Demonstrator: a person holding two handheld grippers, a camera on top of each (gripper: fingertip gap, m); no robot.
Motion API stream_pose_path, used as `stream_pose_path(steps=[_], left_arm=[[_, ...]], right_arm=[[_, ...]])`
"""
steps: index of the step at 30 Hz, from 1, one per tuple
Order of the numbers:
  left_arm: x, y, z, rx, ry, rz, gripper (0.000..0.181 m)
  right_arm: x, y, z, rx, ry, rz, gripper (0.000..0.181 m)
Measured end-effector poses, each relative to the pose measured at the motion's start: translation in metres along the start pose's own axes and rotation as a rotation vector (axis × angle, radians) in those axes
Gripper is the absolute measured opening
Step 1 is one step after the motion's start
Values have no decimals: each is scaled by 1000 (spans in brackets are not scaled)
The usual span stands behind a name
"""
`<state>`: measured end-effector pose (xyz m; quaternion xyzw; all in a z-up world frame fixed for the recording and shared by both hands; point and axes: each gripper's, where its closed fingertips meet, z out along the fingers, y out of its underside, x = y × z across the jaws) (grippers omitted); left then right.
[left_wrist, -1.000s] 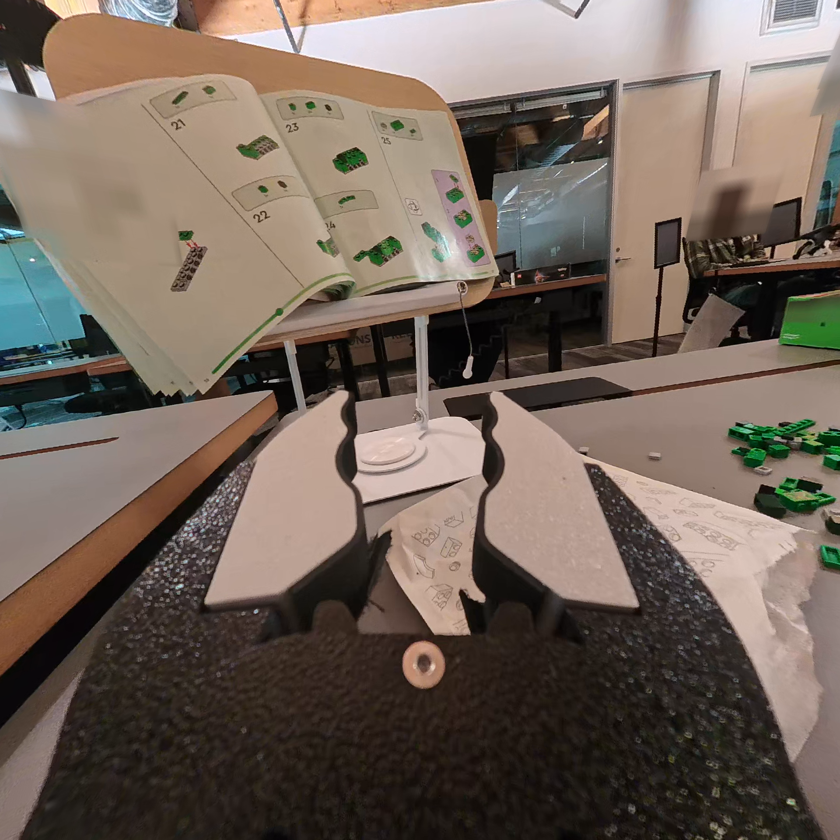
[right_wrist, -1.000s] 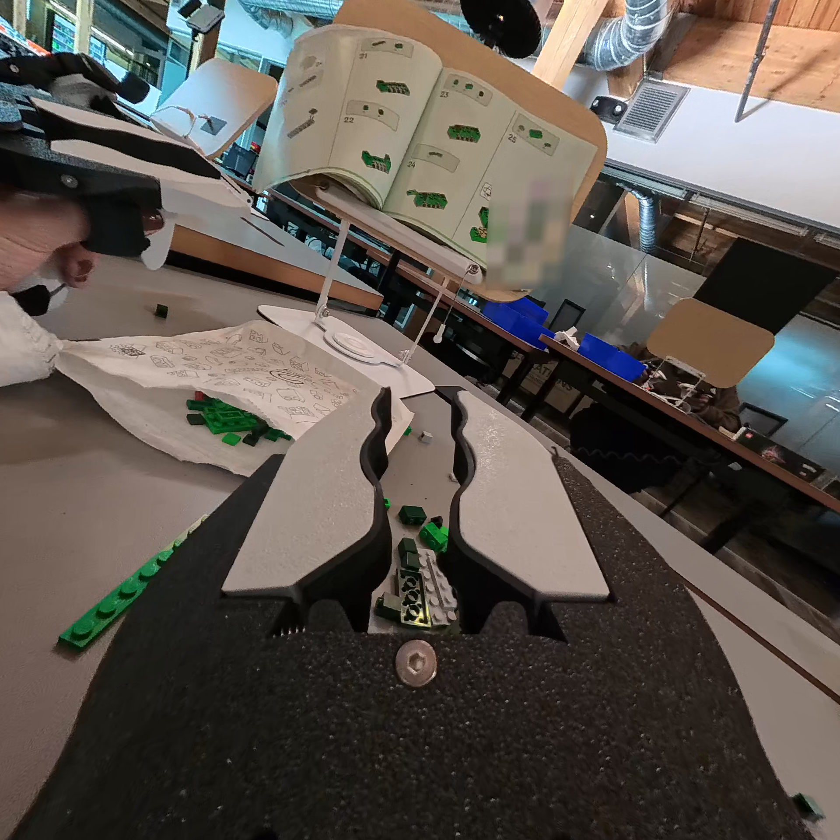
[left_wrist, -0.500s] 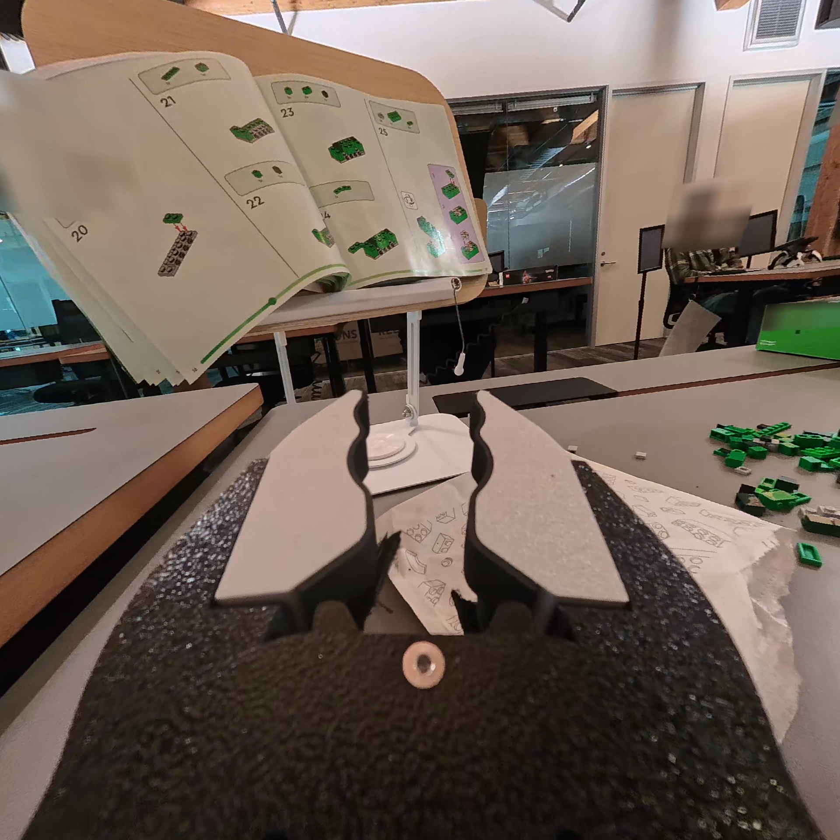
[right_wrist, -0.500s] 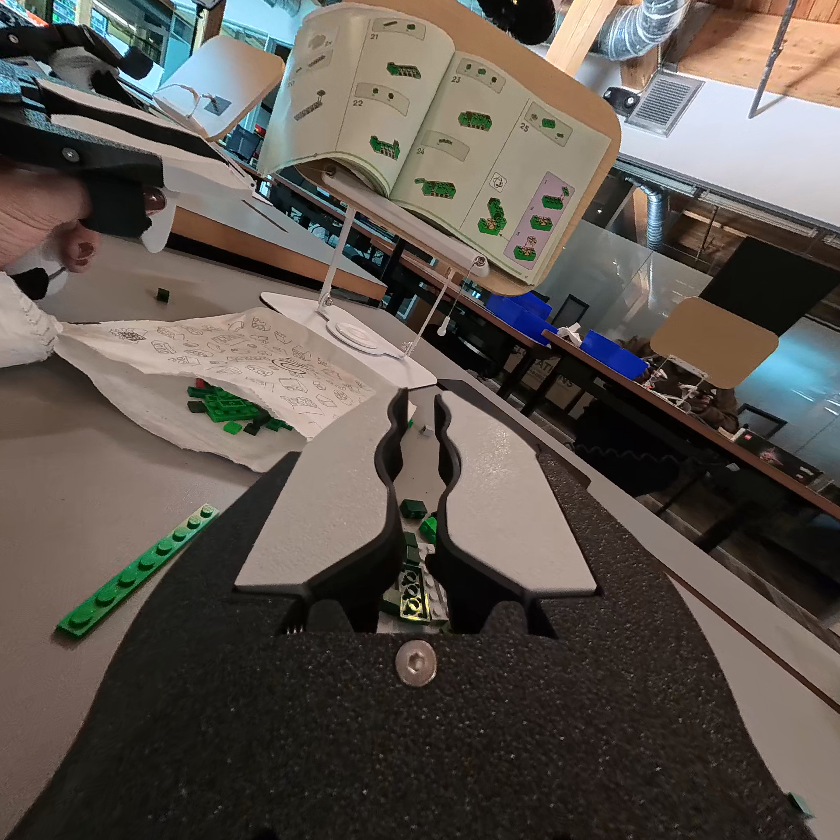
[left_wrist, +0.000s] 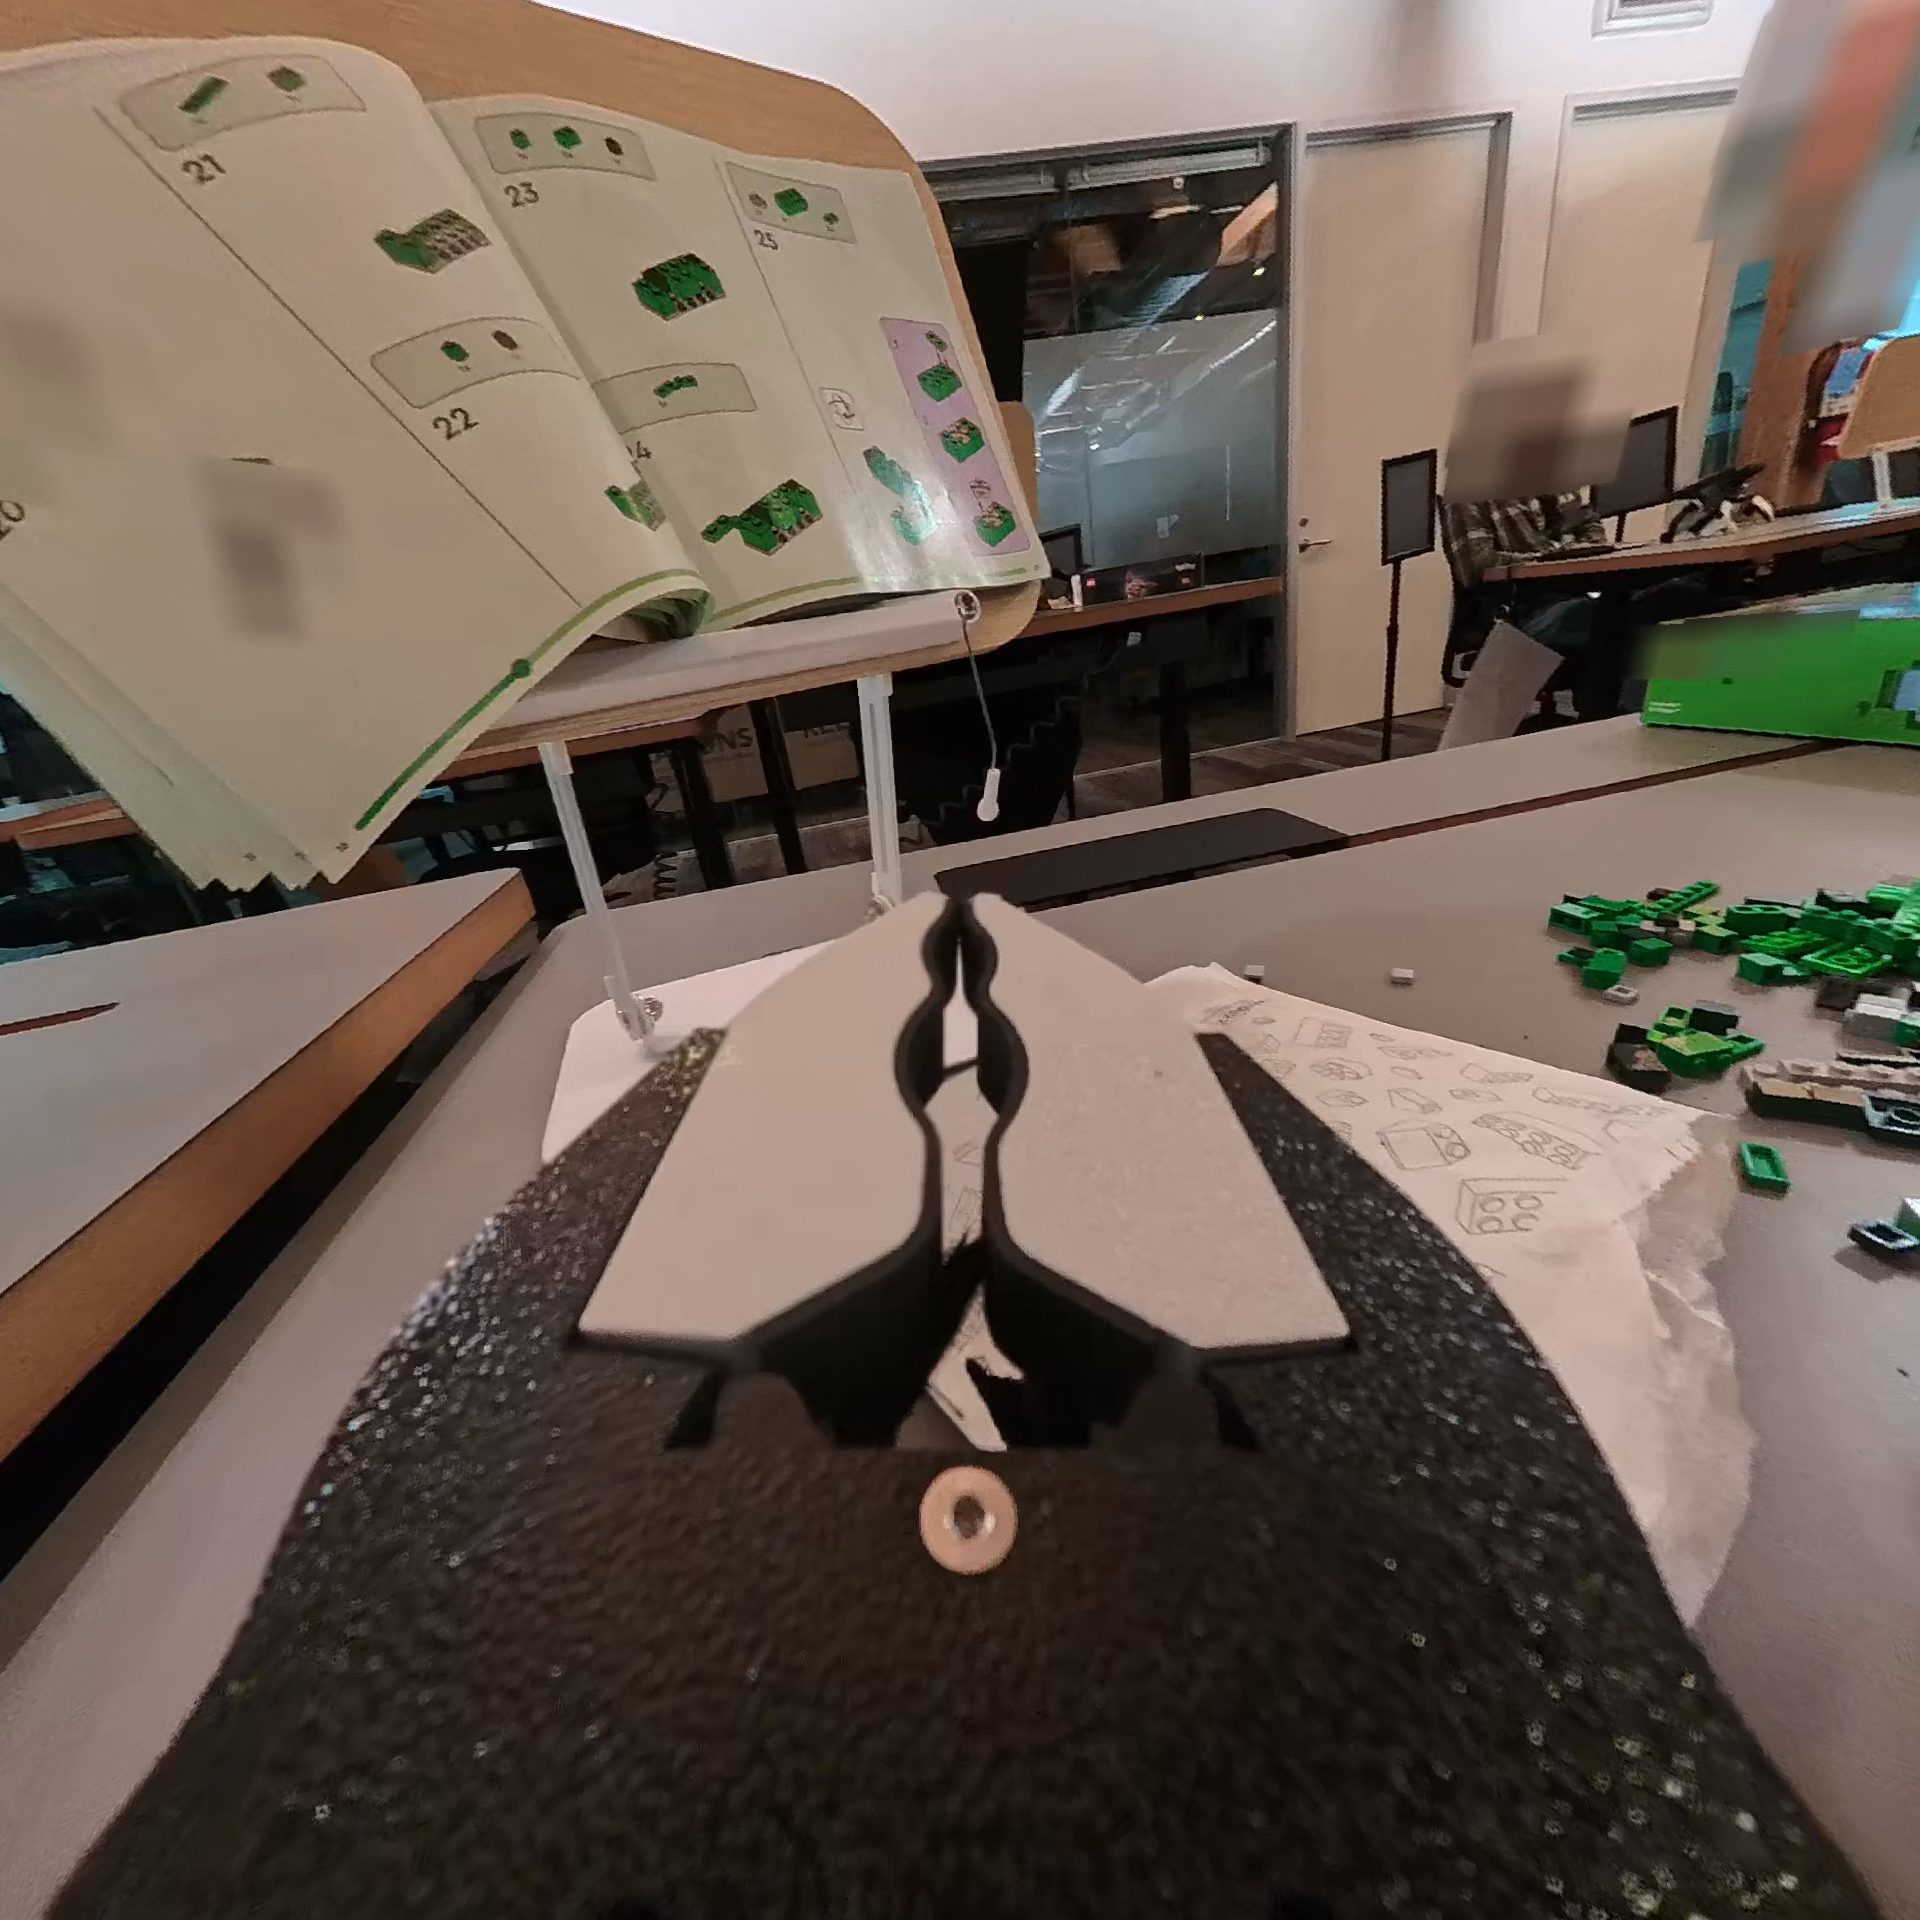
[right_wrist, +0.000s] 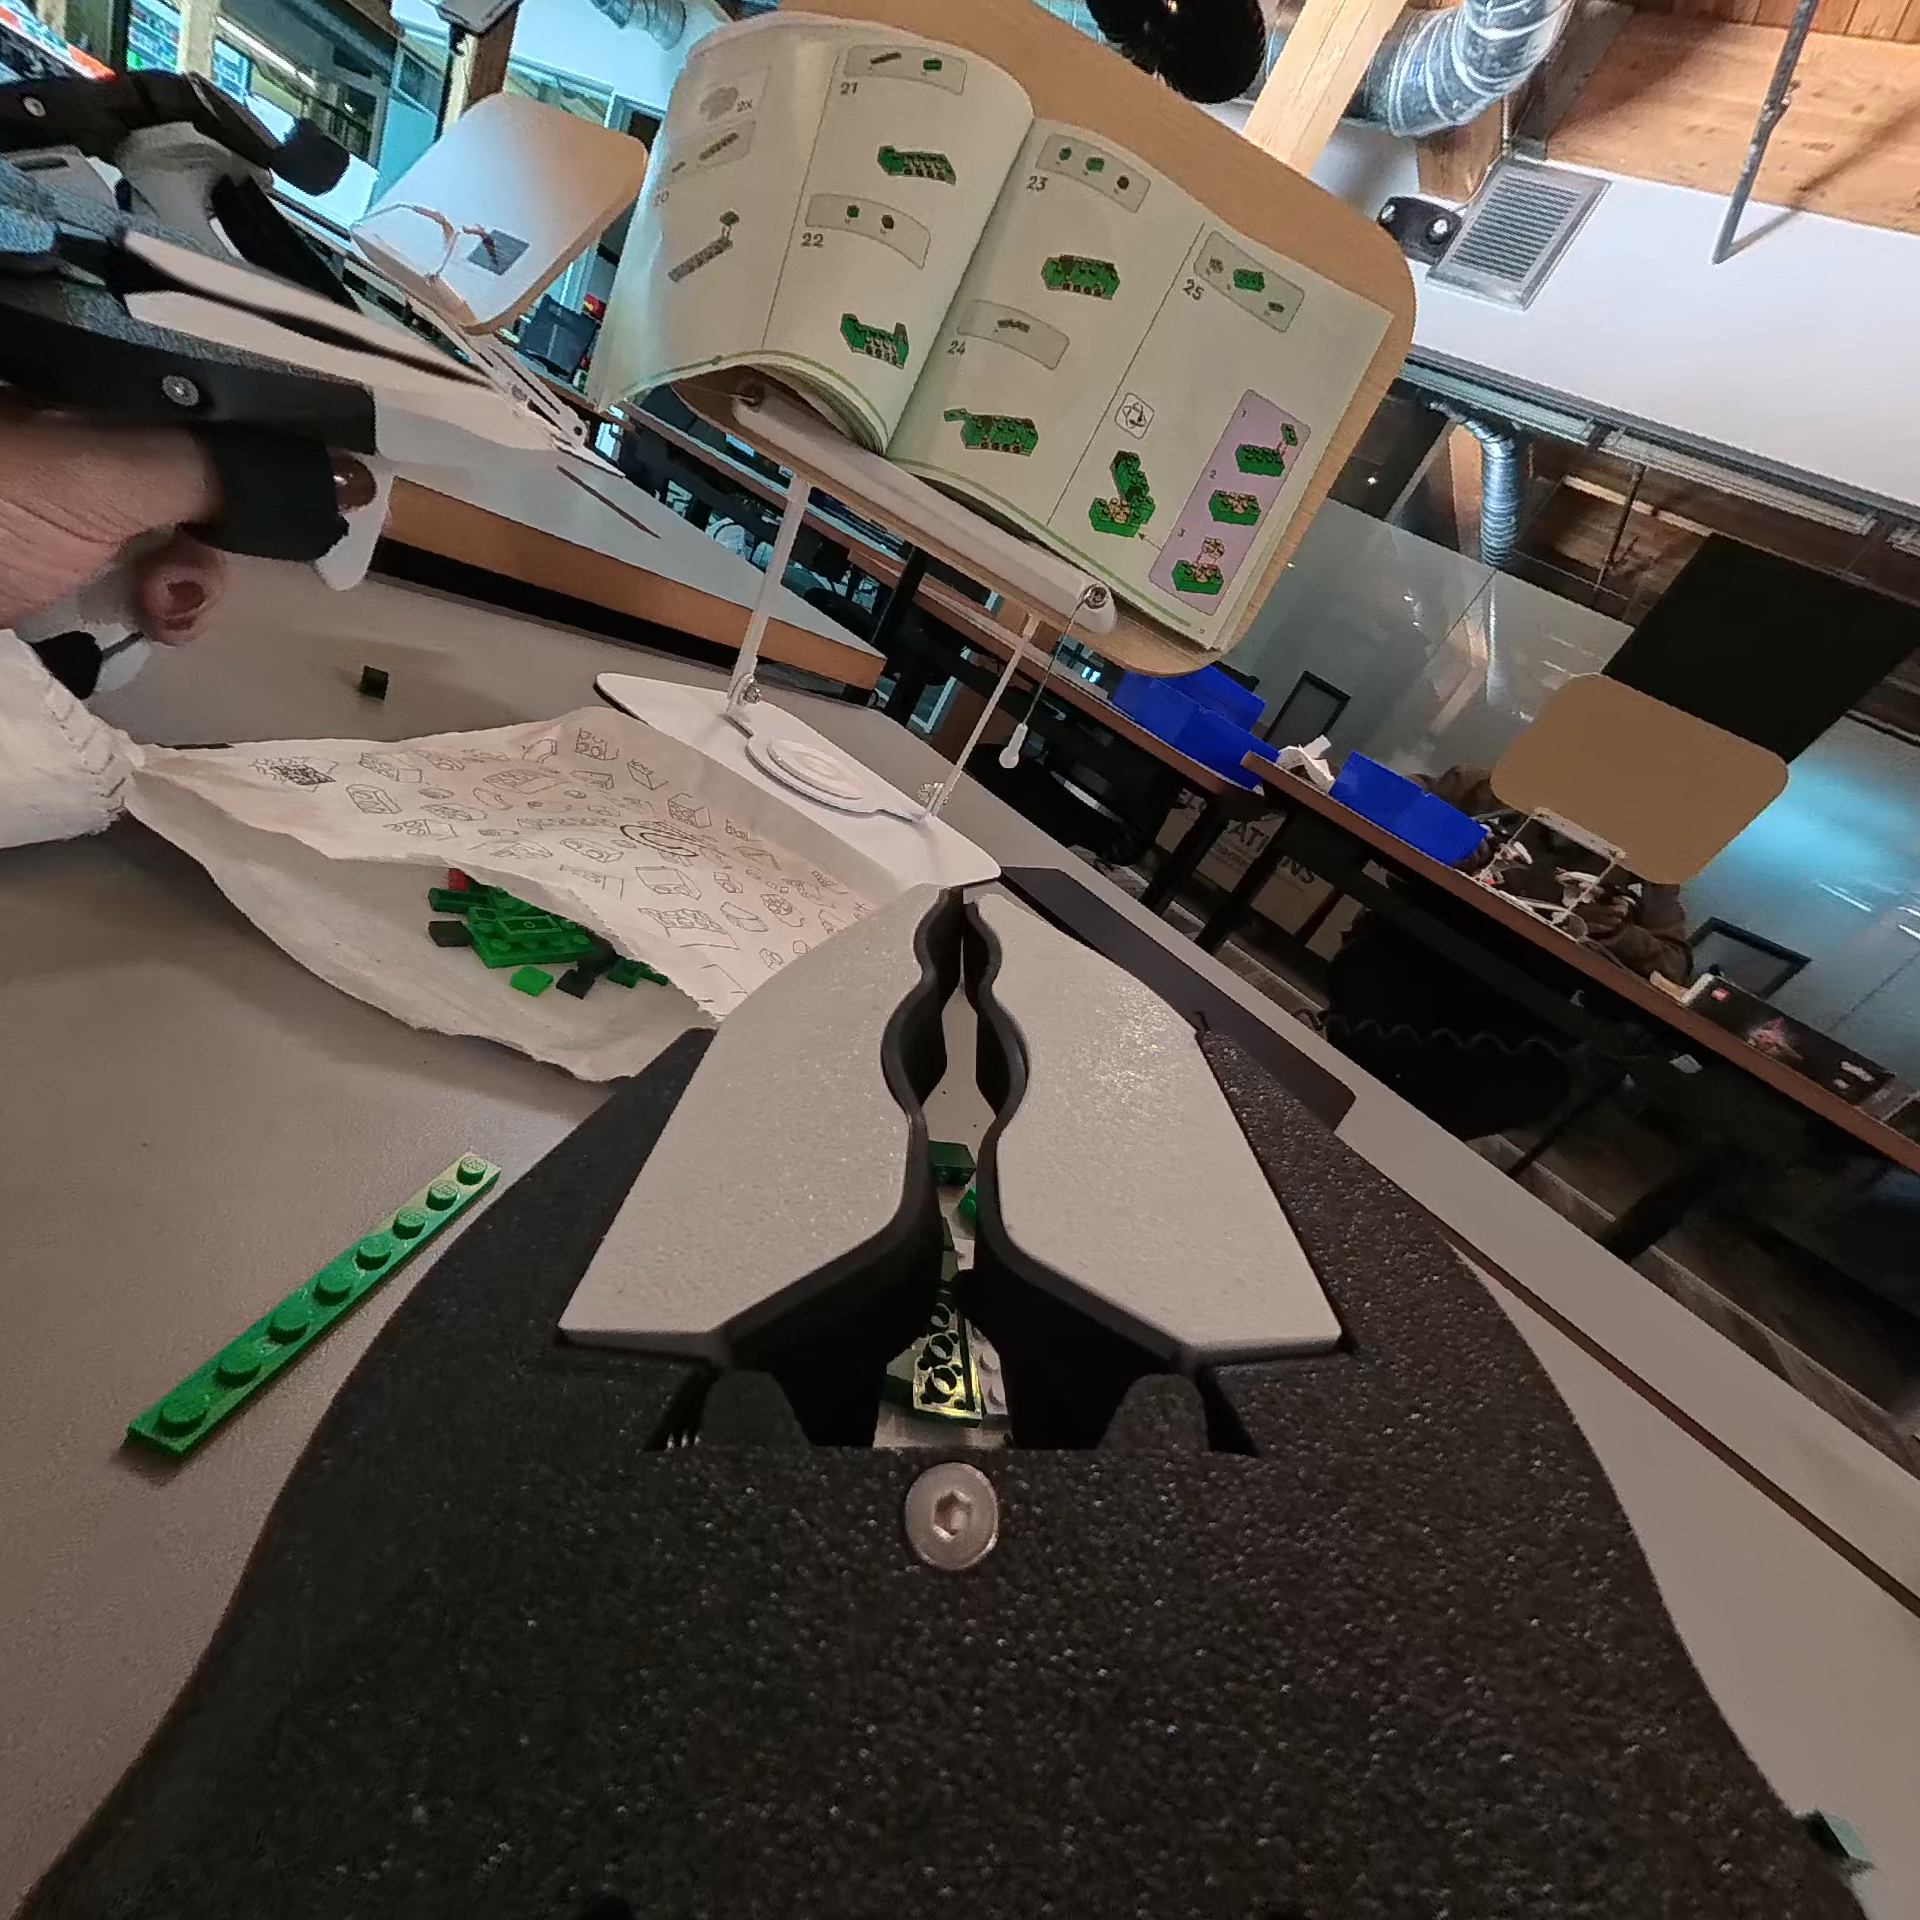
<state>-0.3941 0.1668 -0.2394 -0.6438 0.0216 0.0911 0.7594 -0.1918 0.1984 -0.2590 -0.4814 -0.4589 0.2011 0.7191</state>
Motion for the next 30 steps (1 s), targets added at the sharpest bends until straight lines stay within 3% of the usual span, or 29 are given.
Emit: stream_pose_path(steps=[30], left_arm=[[1, 5, 2, -30, 15, -17, 0]], right_arm=[[-6, 1, 1, -5, -29, -24, 0]])
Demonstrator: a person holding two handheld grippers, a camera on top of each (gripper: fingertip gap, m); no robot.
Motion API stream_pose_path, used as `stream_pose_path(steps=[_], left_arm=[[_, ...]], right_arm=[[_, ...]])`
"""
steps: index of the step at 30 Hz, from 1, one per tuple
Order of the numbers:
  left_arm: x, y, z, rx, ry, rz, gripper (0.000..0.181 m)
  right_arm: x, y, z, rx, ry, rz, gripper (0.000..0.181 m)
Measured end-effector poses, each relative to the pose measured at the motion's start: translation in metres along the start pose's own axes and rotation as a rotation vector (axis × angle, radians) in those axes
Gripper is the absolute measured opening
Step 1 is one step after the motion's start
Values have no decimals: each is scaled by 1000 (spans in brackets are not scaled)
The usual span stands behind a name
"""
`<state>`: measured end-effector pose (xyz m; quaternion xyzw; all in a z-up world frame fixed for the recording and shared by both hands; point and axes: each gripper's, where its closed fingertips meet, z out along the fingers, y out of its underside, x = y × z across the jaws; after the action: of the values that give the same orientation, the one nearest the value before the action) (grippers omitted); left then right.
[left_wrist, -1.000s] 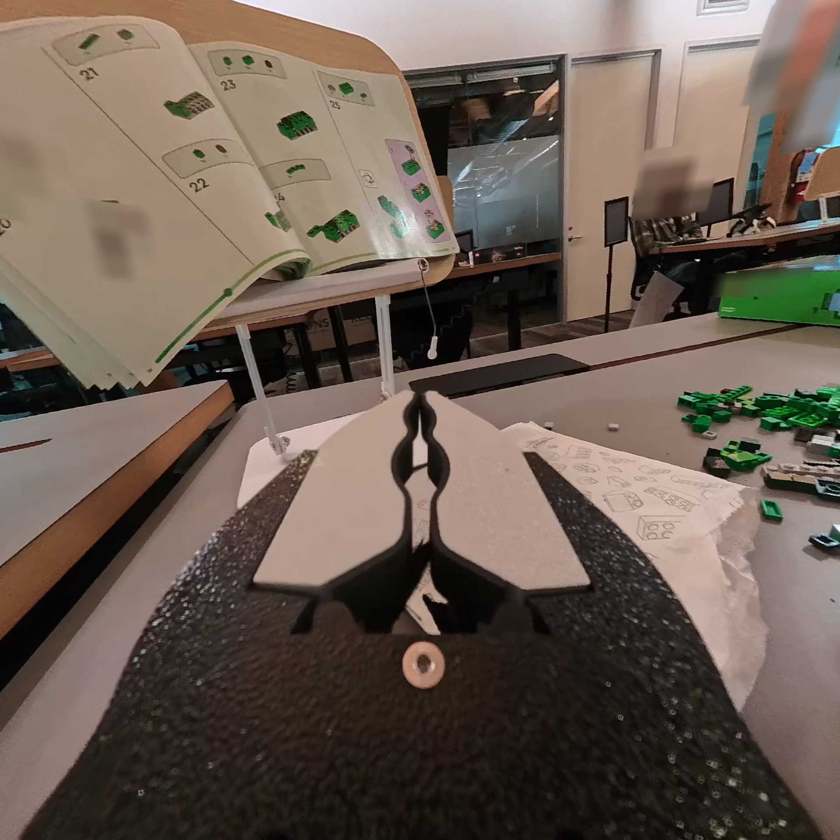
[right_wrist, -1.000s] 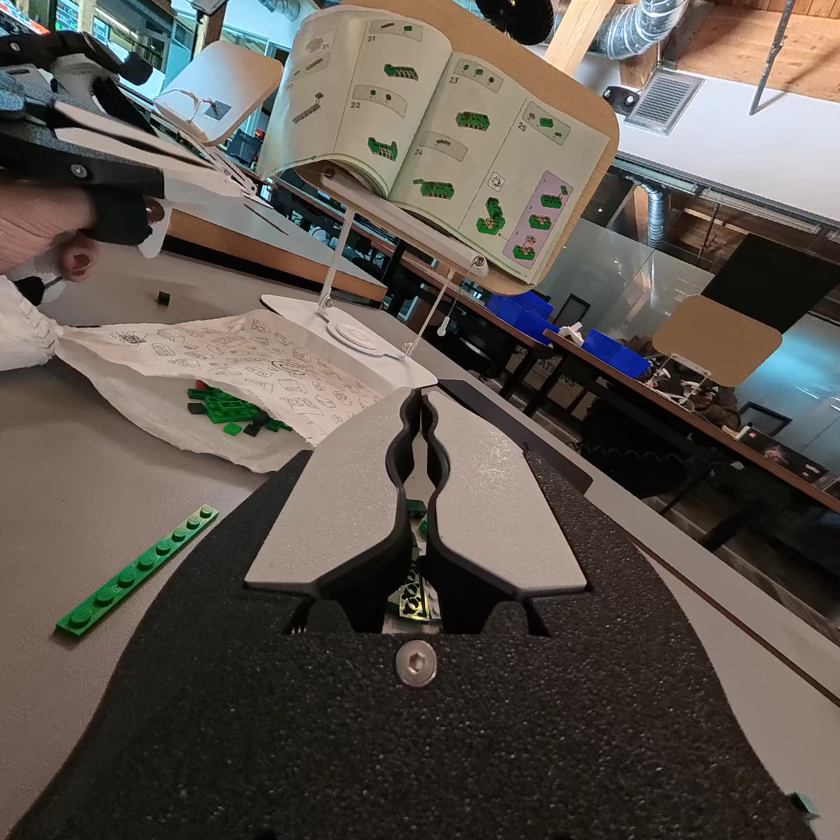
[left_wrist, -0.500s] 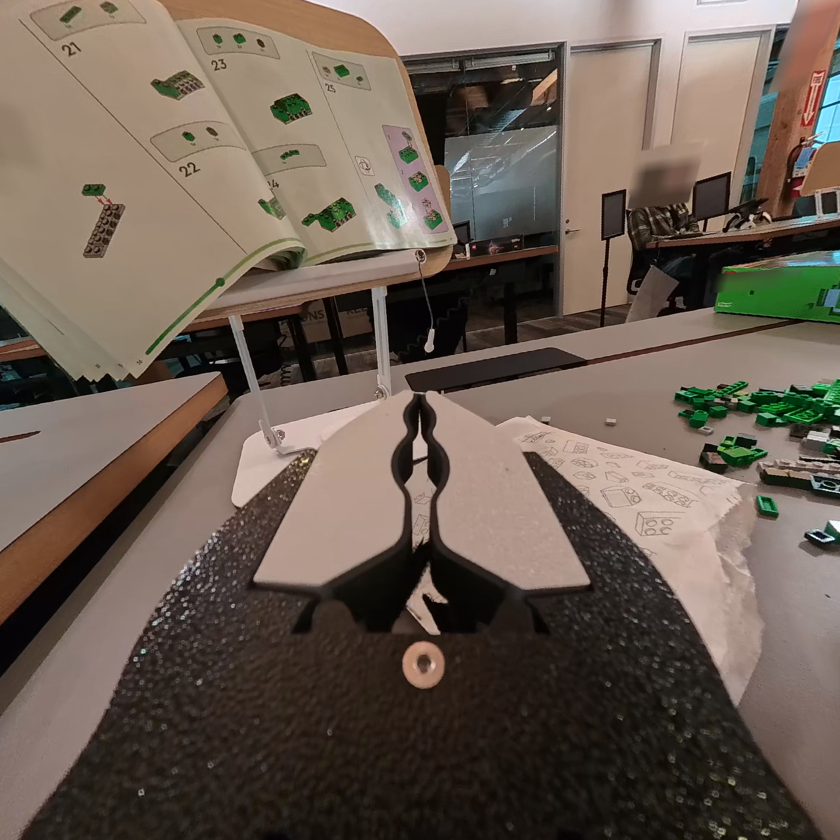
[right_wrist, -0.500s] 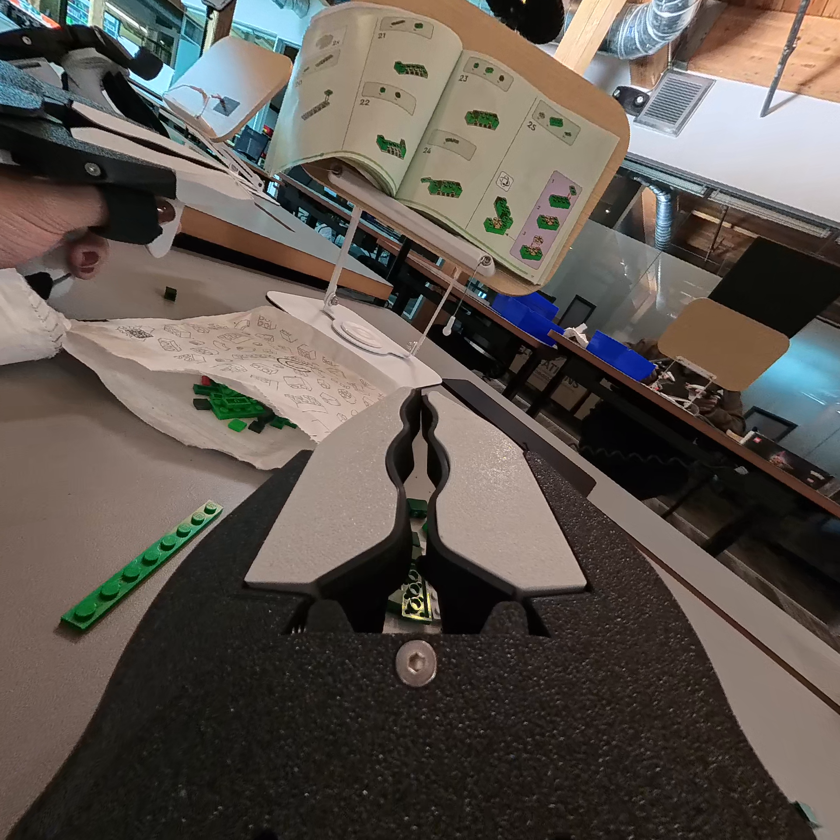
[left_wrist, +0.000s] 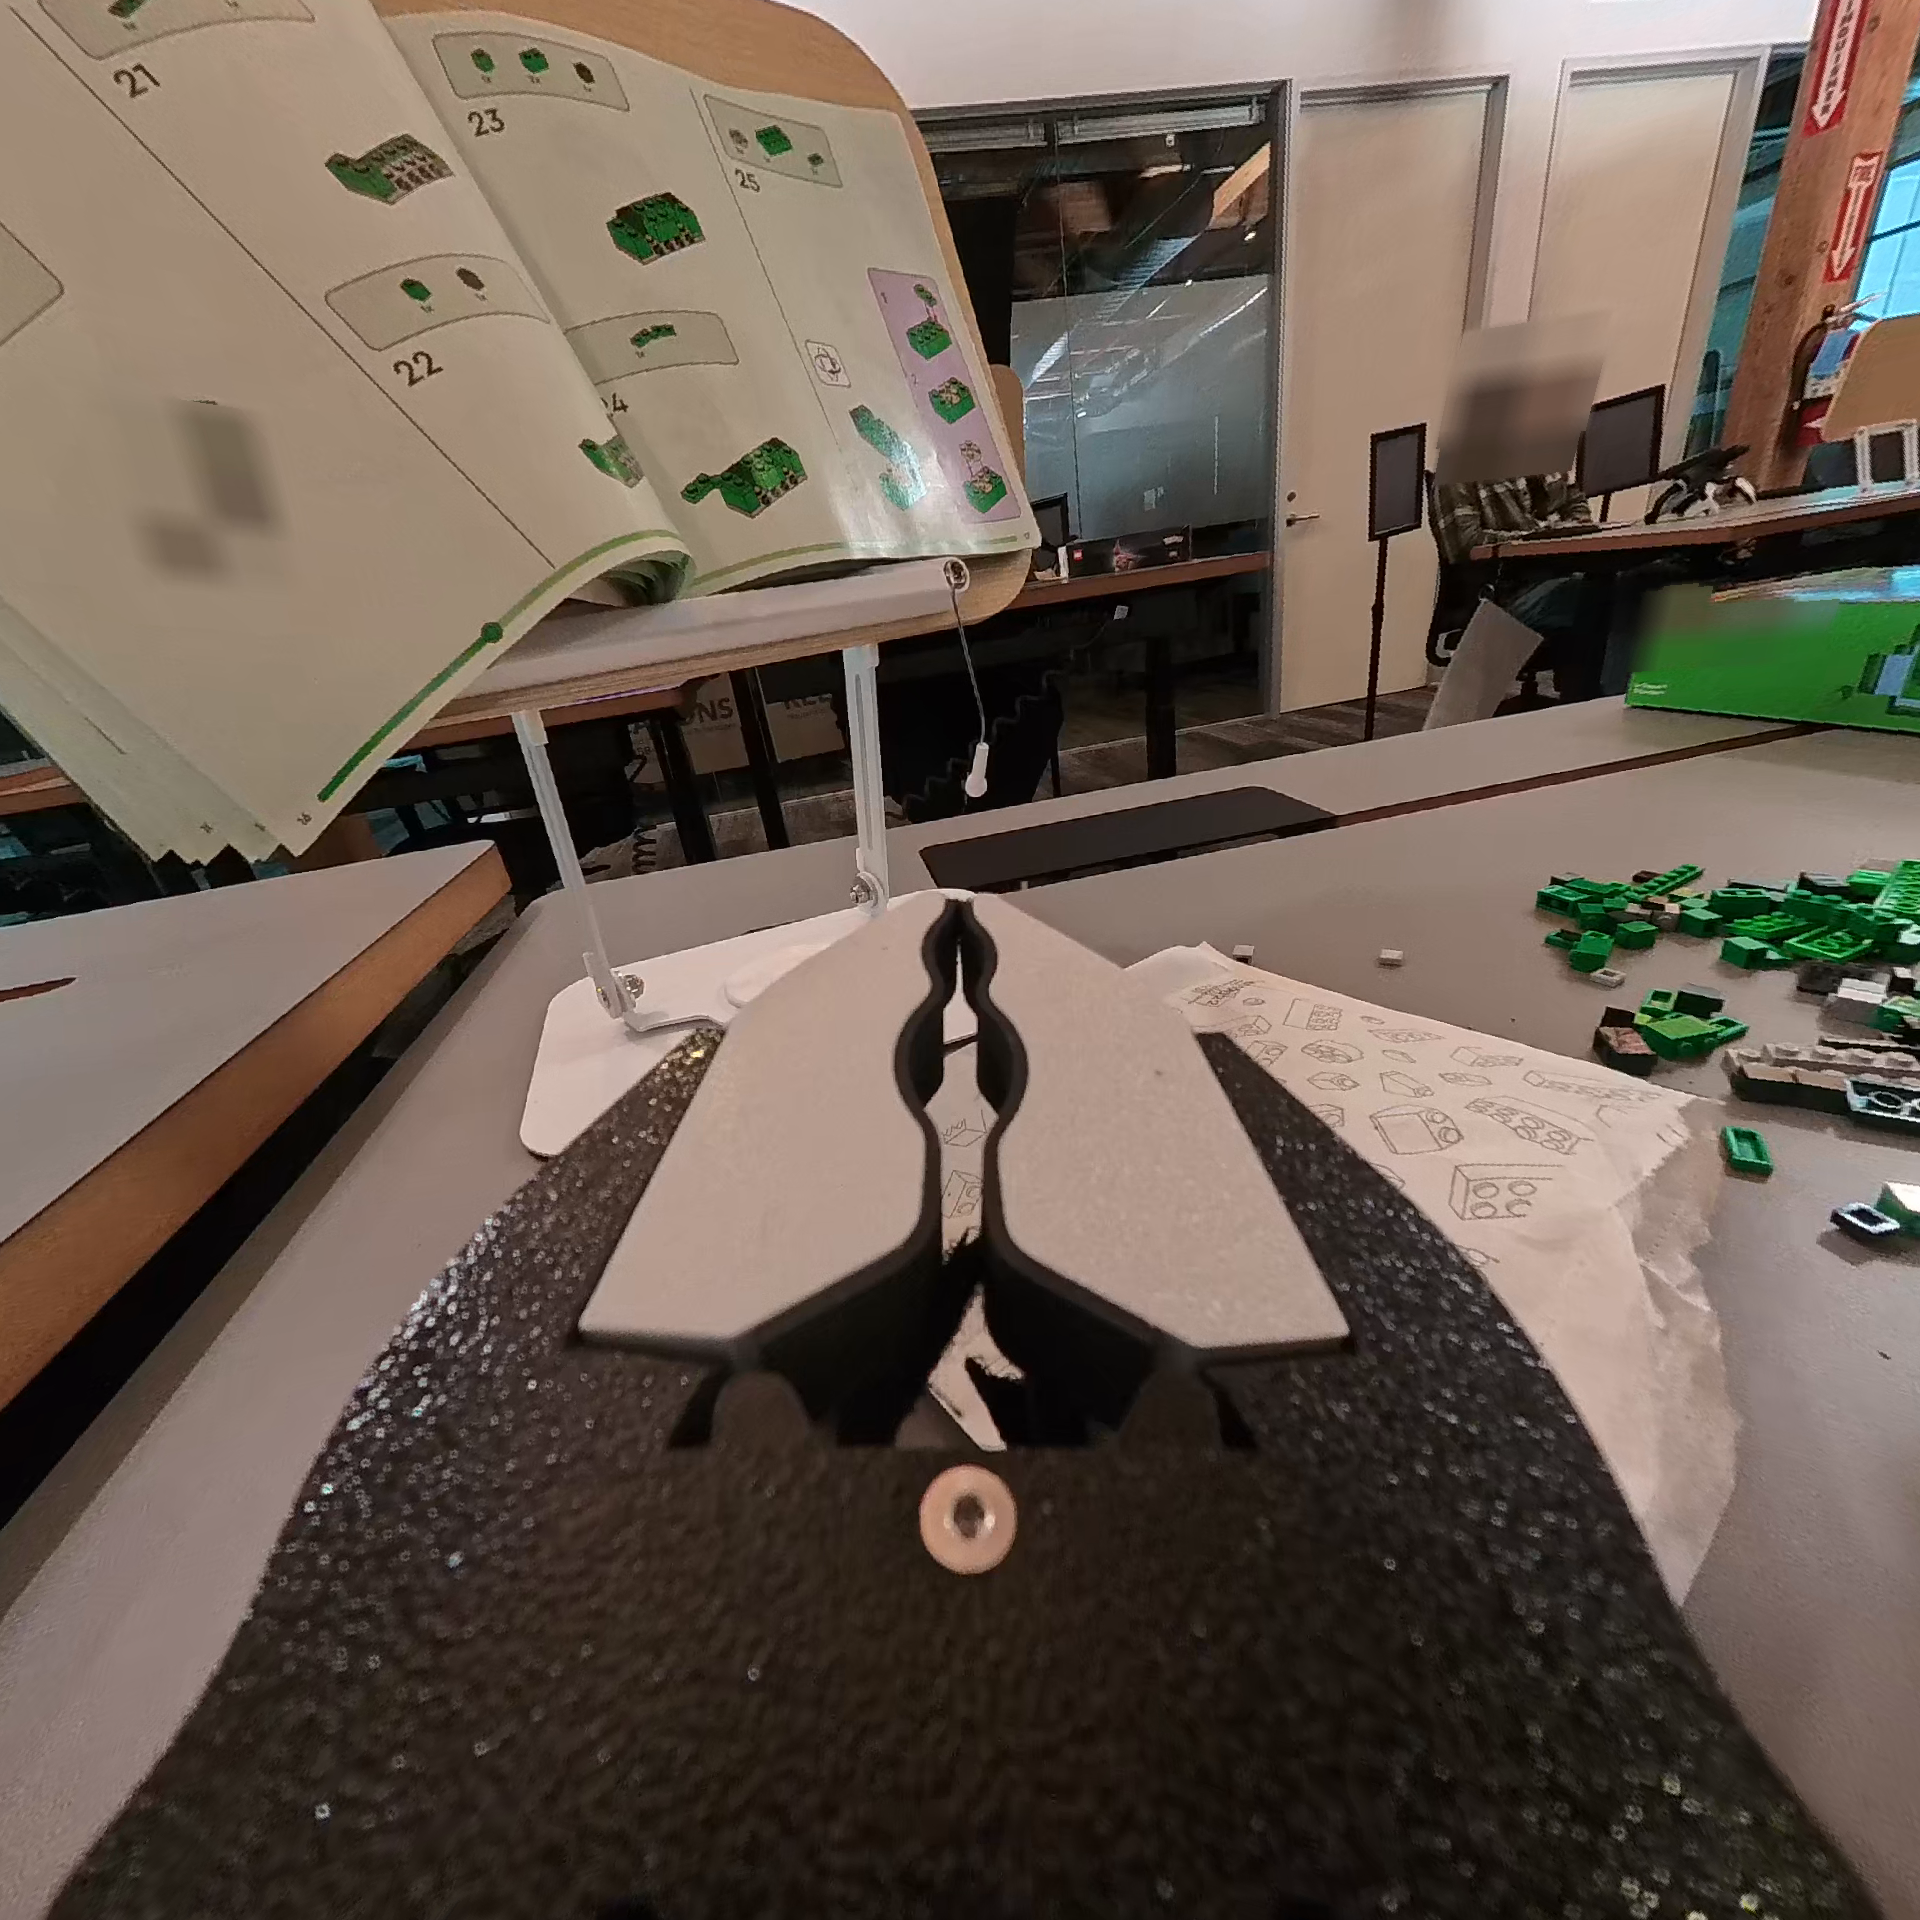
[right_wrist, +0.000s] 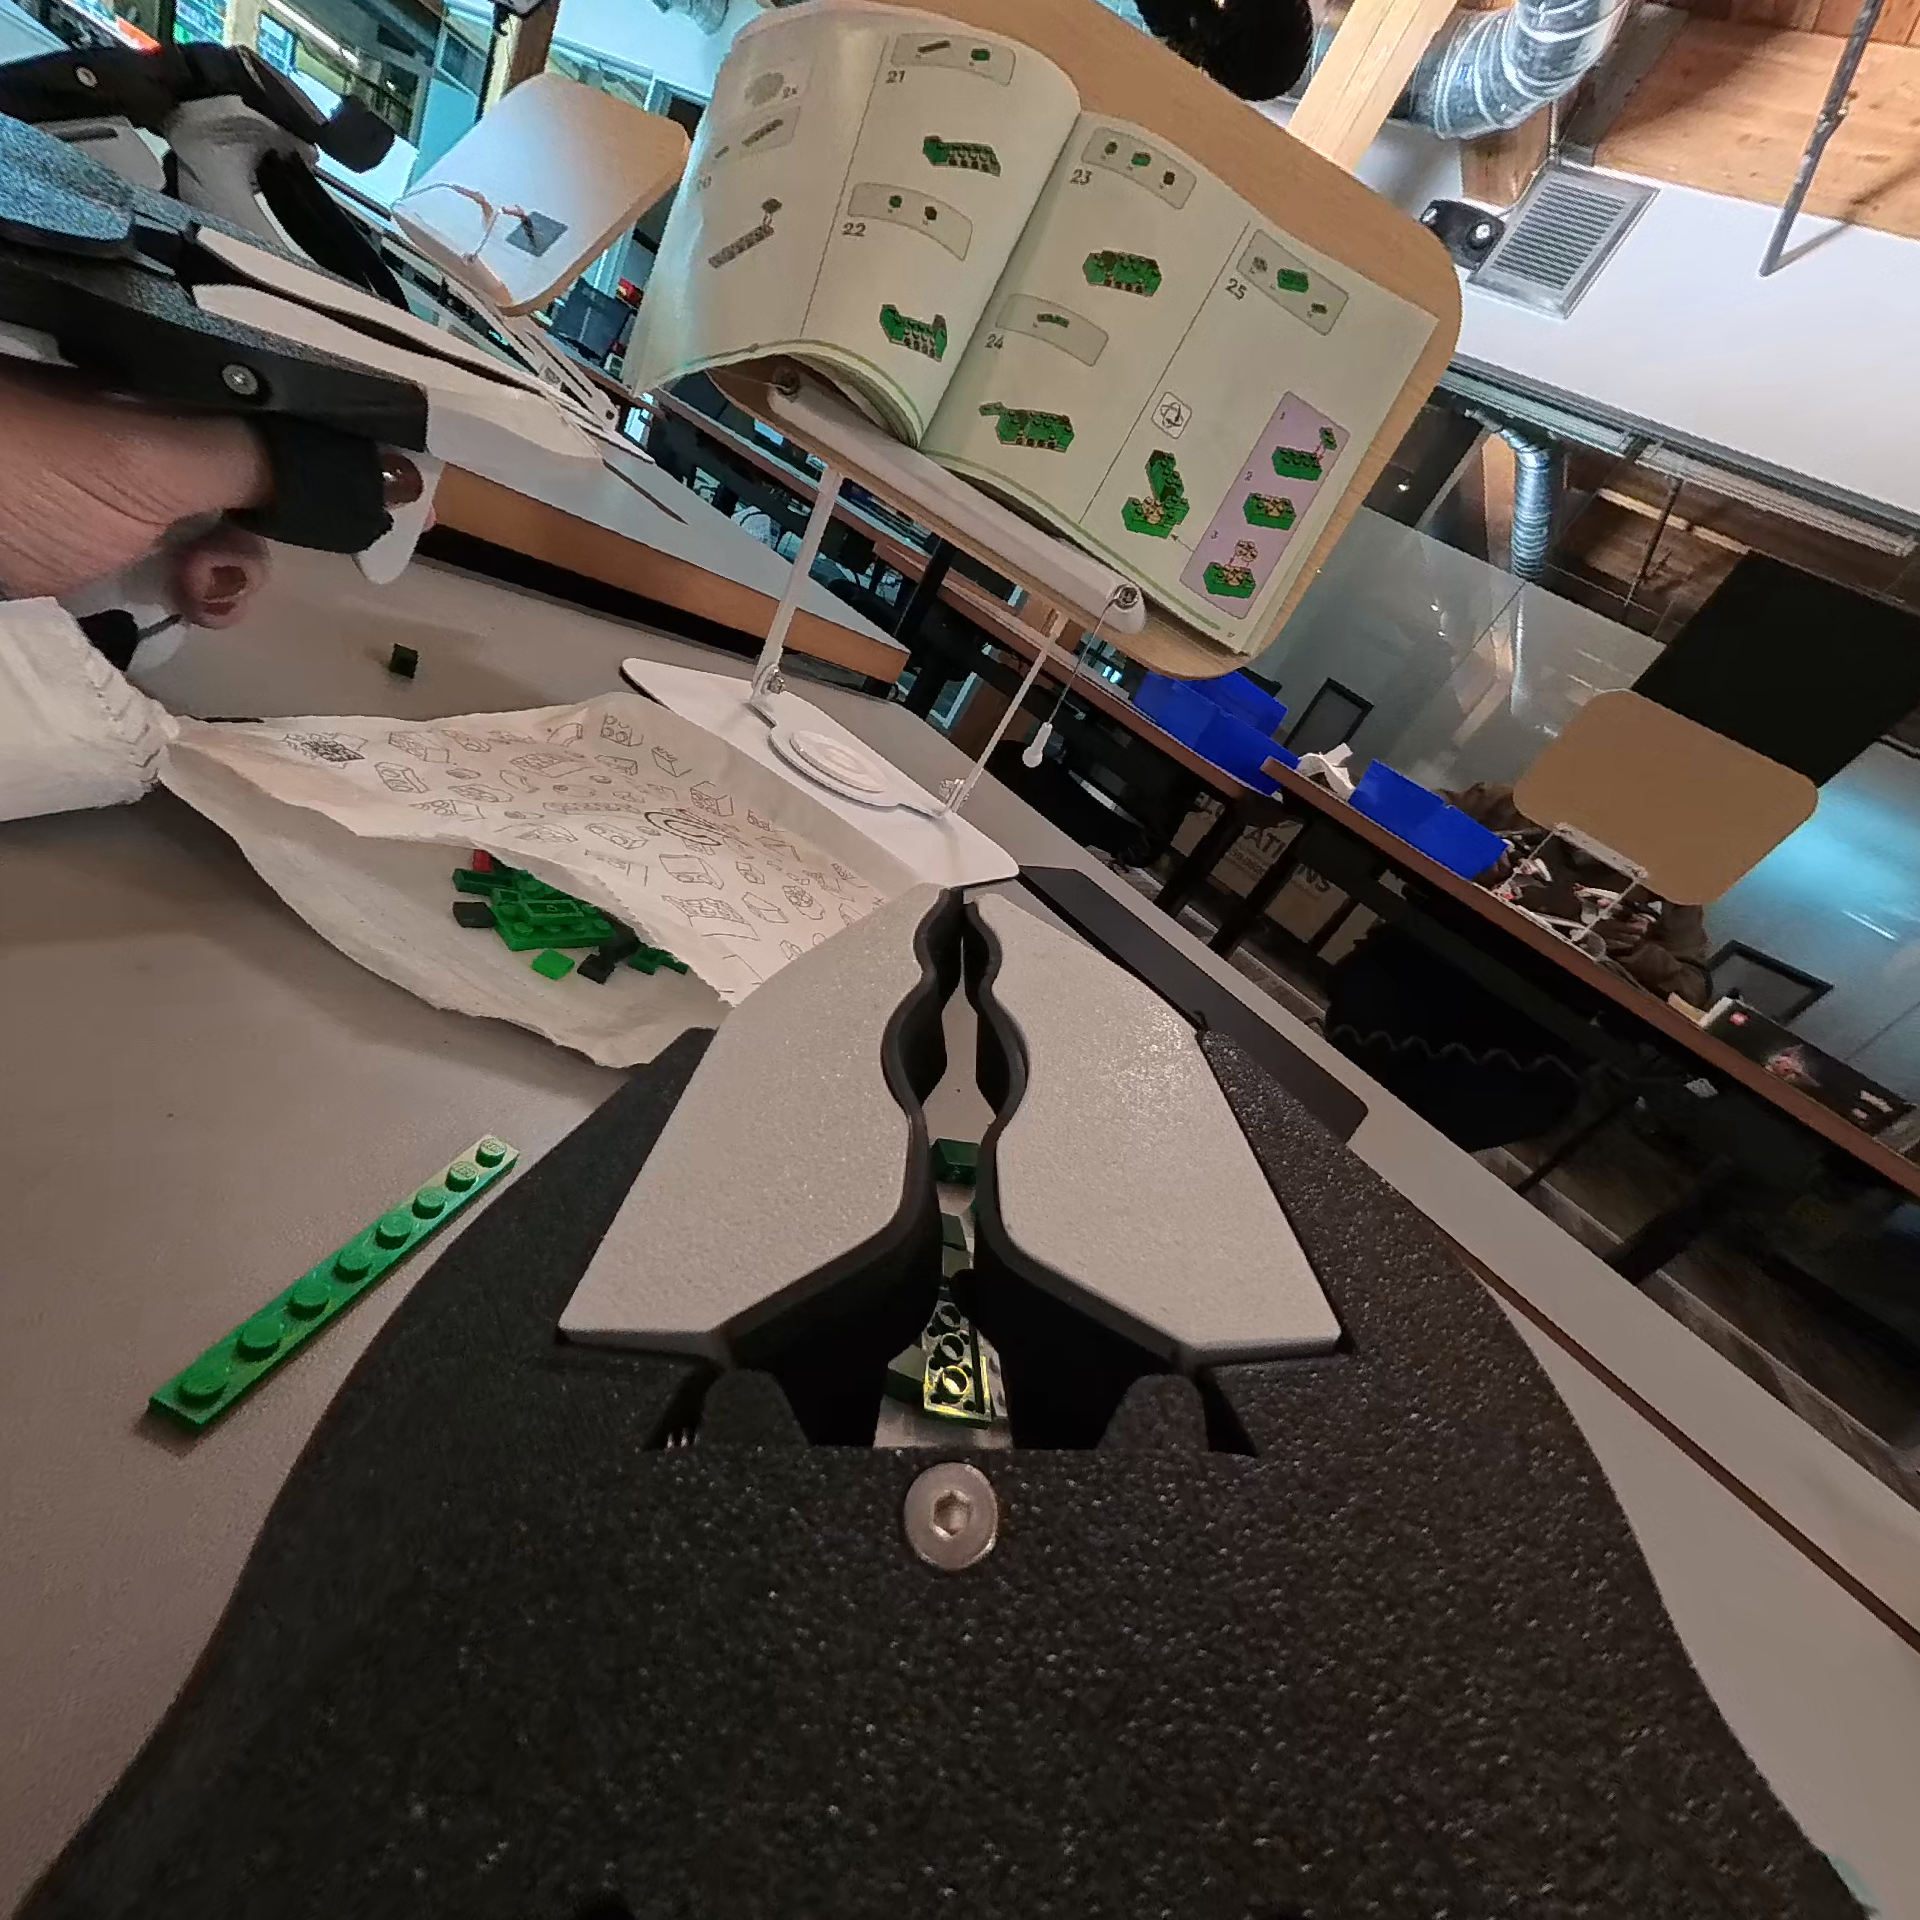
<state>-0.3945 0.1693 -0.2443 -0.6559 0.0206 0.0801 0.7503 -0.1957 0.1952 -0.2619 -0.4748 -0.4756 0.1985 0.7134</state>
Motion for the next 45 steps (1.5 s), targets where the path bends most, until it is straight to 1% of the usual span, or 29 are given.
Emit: stream_pose_path(steps=[45], left_arm=[[3, 1, 1, -7, 14, 6, 0]], right_arm=[[-5, 1, 1, -5, -22, -21, 0]])
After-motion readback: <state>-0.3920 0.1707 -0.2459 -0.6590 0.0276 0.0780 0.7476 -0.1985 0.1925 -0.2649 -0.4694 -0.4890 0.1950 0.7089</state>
